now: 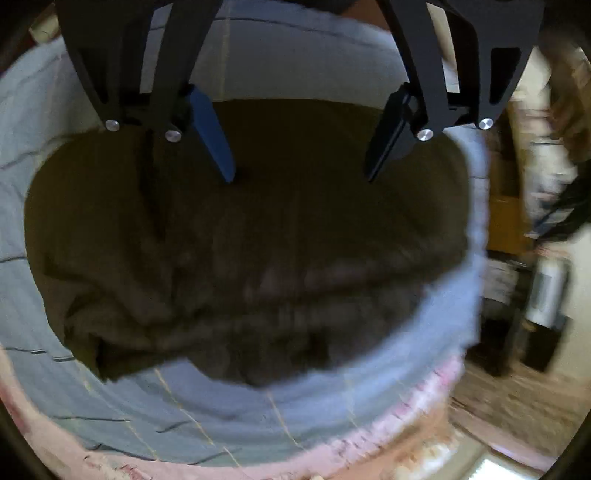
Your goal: Fold large clothes
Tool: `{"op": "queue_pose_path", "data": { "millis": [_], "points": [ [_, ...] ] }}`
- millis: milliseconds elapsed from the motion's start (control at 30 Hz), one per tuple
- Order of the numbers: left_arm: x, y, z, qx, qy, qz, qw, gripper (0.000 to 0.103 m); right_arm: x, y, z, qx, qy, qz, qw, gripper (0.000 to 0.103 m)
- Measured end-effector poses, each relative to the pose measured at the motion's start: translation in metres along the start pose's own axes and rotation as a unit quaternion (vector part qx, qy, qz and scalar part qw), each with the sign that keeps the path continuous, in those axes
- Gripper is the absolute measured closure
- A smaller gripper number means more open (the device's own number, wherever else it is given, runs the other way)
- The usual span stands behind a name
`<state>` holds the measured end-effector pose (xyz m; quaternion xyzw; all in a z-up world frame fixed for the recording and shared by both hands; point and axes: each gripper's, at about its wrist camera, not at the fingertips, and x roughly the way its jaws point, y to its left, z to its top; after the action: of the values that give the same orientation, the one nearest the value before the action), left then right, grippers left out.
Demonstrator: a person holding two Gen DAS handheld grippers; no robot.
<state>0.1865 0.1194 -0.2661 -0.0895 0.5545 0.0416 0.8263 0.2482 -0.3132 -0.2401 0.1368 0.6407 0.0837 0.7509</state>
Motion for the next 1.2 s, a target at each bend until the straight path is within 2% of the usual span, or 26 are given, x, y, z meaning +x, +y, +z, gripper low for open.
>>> {"op": "queue_pose_path", "data": {
  "millis": [67, 133, 167, 200, 333, 500, 600, 700, 800, 867, 933, 967, 1033, 1200],
  "points": [
    [0.015, -0.029, -0.028, 0.025, 0.029, -0.013, 0.9992, 0.043, 0.015, 0.006, -0.003, -0.014, 0.007, -0.035, 0.999, 0.029],
    [0.05, -0.054, -0.053, 0.041, 0.081, -0.032, 0.9954, 0.053, 0.035, 0.006, 0.001, -0.024, 0.009, -0.062, 0.998, 0.029],
    [0.072, -0.063, -0.062, 0.04, 0.107, -0.035, 0.9928, 0.061, 0.043, 0.005, 0.008, -0.025, 0.011, -0.071, 0.997, 0.029],
    [0.084, -0.066, -0.065, 0.04, 0.115, -0.031, 0.9921, 0.062, 0.05, 0.006, 0.015, -0.028, 0.013, -0.078, 0.996, 0.029],
    [0.125, -0.069, -0.048, 0.039, 0.116, 0.008, 0.9925, 0.06, 0.071, 0.013, 0.043, -0.053, 0.005, -0.108, 0.993, 0.027],
    [0.164, -0.069, -0.005, 0.047, 0.133, 0.033, 0.9895, 0.058, 0.089, 0.045, 0.067, -0.124, -0.012, -0.171, 0.977, 0.02],
    [0.181, -0.071, 0.01, 0.049, 0.149, 0.046, 0.9866, 0.057, 0.096, 0.041, 0.081, -0.126, 0.005, -0.168, 0.978, 0.015],
    [0.184, -0.08, 0.007, 0.06, 0.151, 0.064, 0.9847, 0.056, 0.092, 0.041, 0.085, -0.124, 0.017, -0.155, 0.98, 0.014],
    [0.165, -0.077, 0.002, 0.034, 0.134, 0.049, 0.9891, 0.058, 0.062, 0.042, 0.072, -0.111, -0.017, -0.124, 0.986, 0.015],
    [0.148, -0.077, -0.001, 0.022, 0.11, 0.029, 0.9933, 0.057, 0.041, 0.049, 0.063, -0.108, -0.053, -0.078, 0.99, 0.015],
    [0.132, -0.085, 0.001, 0.028, 0.085, 0.011, 0.996, 0.051, 0.034, 0.051, 0.066, -0.098, -0.071, -0.061, 0.991, 0.015],
    [0.129, -0.09, 0.004, 0.035, 0.078, 0.012, 0.9963, 0.047, 0.034, 0.052, 0.07, -0.091, -0.081, -0.06, 0.991, 0.015],
    [0.134, -0.099, 0.013, 0.049, 0.078, 0.02, 0.9955, 0.046, 0.04, 0.05, 0.082, -0.081, -0.082, -0.079, 0.99, 0.015],
    [0.178, -0.1, 0.031, 0.051, 0.126, 0.062, 0.9889, 0.038, 0.084, 0.038, 0.108, -0.077, -0.032, -0.123, 0.989, 0.013]
  ]
}}
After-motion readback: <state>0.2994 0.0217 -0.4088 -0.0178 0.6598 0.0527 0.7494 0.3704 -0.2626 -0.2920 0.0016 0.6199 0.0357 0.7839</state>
